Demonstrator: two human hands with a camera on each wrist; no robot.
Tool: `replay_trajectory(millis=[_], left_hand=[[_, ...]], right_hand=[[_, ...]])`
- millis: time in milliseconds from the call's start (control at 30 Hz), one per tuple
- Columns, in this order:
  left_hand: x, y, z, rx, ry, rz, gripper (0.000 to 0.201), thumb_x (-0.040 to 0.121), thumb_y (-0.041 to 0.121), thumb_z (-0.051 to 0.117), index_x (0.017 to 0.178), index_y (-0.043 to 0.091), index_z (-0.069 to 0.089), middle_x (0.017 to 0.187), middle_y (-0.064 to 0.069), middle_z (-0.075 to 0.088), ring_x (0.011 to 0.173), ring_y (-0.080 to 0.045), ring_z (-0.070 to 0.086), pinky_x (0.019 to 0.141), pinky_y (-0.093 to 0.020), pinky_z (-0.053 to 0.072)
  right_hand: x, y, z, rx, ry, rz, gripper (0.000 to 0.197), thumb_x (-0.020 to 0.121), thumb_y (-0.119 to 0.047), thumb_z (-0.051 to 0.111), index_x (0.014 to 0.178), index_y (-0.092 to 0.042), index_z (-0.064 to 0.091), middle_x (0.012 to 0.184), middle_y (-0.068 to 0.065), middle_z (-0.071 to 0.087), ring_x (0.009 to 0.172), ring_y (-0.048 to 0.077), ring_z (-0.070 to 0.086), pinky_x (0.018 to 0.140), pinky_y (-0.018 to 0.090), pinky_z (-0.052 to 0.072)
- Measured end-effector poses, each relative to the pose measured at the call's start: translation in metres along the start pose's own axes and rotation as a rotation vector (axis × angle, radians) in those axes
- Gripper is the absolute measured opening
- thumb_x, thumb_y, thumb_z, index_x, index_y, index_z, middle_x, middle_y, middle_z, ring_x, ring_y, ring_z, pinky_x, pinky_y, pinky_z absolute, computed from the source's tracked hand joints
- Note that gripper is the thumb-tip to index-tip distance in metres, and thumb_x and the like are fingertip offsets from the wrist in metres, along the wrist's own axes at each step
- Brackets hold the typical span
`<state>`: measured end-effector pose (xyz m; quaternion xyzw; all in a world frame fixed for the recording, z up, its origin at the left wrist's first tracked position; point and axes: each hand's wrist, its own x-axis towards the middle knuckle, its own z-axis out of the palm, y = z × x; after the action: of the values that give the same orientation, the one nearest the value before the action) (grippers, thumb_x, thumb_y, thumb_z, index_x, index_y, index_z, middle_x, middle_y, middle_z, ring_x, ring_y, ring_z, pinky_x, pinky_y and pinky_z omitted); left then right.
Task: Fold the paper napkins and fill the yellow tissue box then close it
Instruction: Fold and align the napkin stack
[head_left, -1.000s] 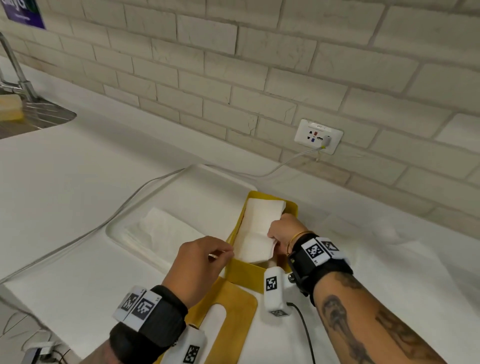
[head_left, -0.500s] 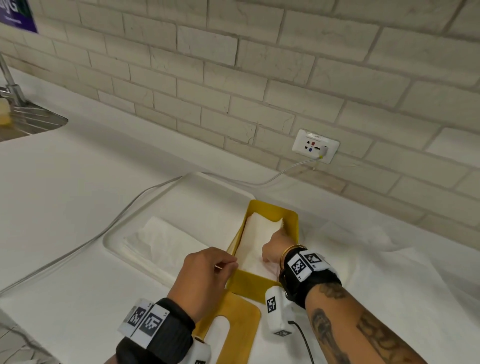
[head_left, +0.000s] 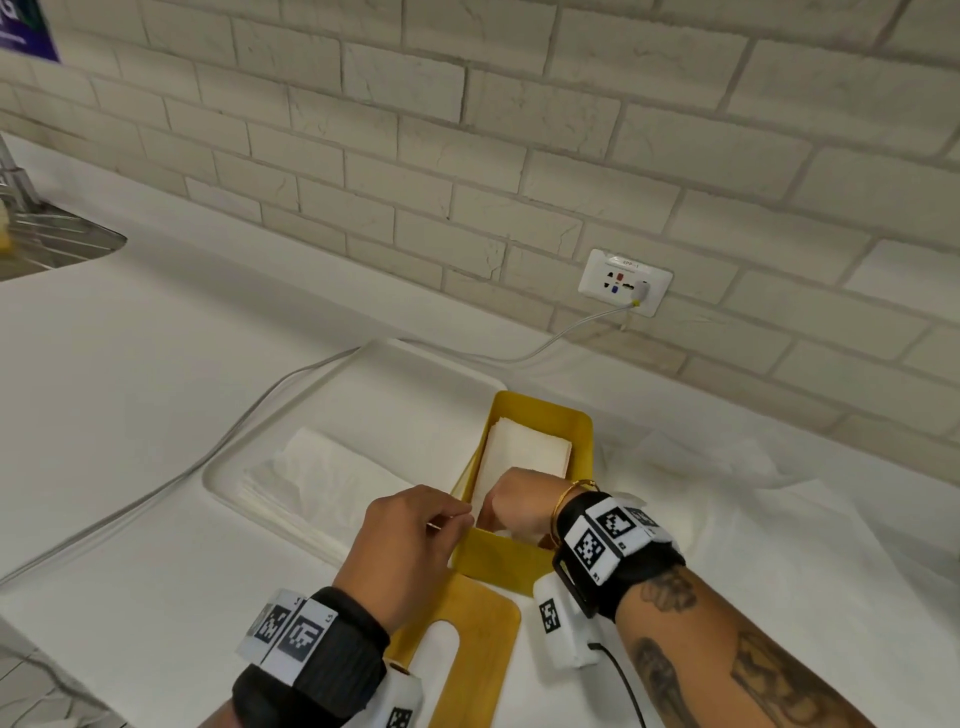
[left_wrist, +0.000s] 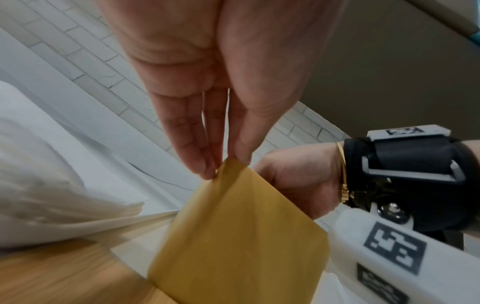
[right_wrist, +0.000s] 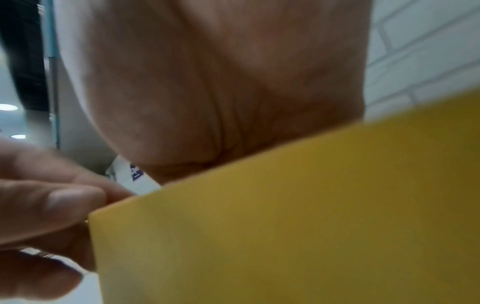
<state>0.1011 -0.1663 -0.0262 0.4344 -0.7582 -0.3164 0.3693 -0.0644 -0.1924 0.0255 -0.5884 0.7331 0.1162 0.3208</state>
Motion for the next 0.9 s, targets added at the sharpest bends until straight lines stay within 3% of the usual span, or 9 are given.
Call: replay_trajectory(millis=[267,400,433,533,633,733,800,833,900], left_hand=[[-0.001,0.002,0.000,-0.006,0.007,0.005,0.010,0.094,0.020,0.071,0.099,0.022,0.080,0.093,0.015,0.072,0.084,0.002,0.066,0.079,-0.011,0.052],[-0.002,0.003,0.000,-0.010,0.000,-0.003,0.011,0.094,0.022,0.070,0.100,0.024,0.079,0.094,0.015,0.072,0.086,0.001,0.066,0.079,-0.011,0.051],[-0.001,0.002,0.000,-0.001,-0.003,-0.005,0.011,0.094,0.023,0.070,0.100,0.024,0.079,0.095,0.015,0.072,0.086,0.000,0.066,0.080,-0.012,0.052],[-0.001,0.003,-0.001,0.010,-0.011,-0.003,0.011,0.095,0.023,0.070,0.099,0.026,0.079,0.095,0.015,0.073,0.085,-0.001,0.066,0.080,-0.016,0.054],[-0.001,0.004,0.000,0.025,-0.017,-0.002,0.011,0.095,0.022,0.070,0.098,0.028,0.079,0.092,0.017,0.071,0.084,0.001,0.065,0.080,-0.014,0.053],[-0.002,0.004,0.001,0.001,-0.008,-0.036,0.010,0.093,0.021,0.072,0.098,0.028,0.078,0.090,0.019,0.069,0.083,0.003,0.065,0.075,-0.008,0.049],[-0.004,0.003,0.001,-0.002,-0.007,-0.050,0.011,0.093,0.022,0.072,0.099,0.029,0.078,0.091,0.020,0.069,0.083,0.003,0.065,0.074,-0.007,0.047],[-0.005,0.003,0.002,0.004,-0.008,-0.053,0.011,0.093,0.022,0.072,0.101,0.029,0.077,0.092,0.020,0.069,0.084,0.003,0.065,0.075,-0.008,0.048],[-0.006,0.005,0.003,0.022,0.011,-0.041,0.012,0.093,0.020,0.073,0.102,0.026,0.077,0.098,0.014,0.071,0.087,-0.001,0.066,0.080,-0.020,0.055]], right_hand=[[-0.021,-0.009,-0.040,0.025,0.101,-0.015,0.035,0.100,-0.010,0.049,0.131,-0.002,0.064,0.138,0.017,0.059,0.123,0.033,0.059,0.099,0.040,0.053],[-0.015,-0.015,-0.030,-0.124,-0.045,0.006,0.037,0.103,-0.024,0.054,0.131,-0.003,0.063,0.133,0.015,0.064,0.113,0.028,0.064,0.065,0.031,0.050],[-0.012,-0.016,-0.027,-0.131,-0.088,0.008,0.037,0.101,-0.026,0.057,0.129,-0.004,0.064,0.129,0.015,0.066,0.113,0.028,0.065,0.062,0.029,0.049],[-0.015,-0.019,-0.026,-0.065,-0.138,-0.003,0.036,0.101,-0.021,0.056,0.132,-0.003,0.062,0.132,0.015,0.066,0.119,0.028,0.065,0.069,0.030,0.053],[-0.023,-0.020,-0.021,-0.063,-0.104,-0.076,0.035,0.103,-0.012,0.048,0.133,0.002,0.059,0.135,0.019,0.062,0.124,0.033,0.061,0.080,0.031,0.047],[-0.030,-0.016,-0.012,-0.096,-0.066,-0.121,0.035,0.104,-0.011,0.046,0.134,0.001,0.058,0.137,0.020,0.060,0.111,0.033,0.061,0.072,0.026,0.044],[-0.033,-0.012,-0.010,-0.059,-0.056,-0.159,0.036,0.103,-0.012,0.047,0.136,-0.002,0.058,0.136,0.018,0.061,0.097,0.023,0.053,0.060,0.021,0.040],[-0.037,-0.009,-0.011,-0.023,-0.033,-0.185,0.036,0.102,-0.012,0.047,0.135,-0.005,0.060,0.133,0.016,0.062,0.096,0.020,0.050,0.061,0.019,0.039],[-0.049,0.003,-0.013,0.072,0.059,-0.232,0.034,0.101,-0.015,0.048,0.132,-0.014,0.062,0.122,0.008,0.064,0.097,0.016,0.054,0.066,0.023,0.043]])
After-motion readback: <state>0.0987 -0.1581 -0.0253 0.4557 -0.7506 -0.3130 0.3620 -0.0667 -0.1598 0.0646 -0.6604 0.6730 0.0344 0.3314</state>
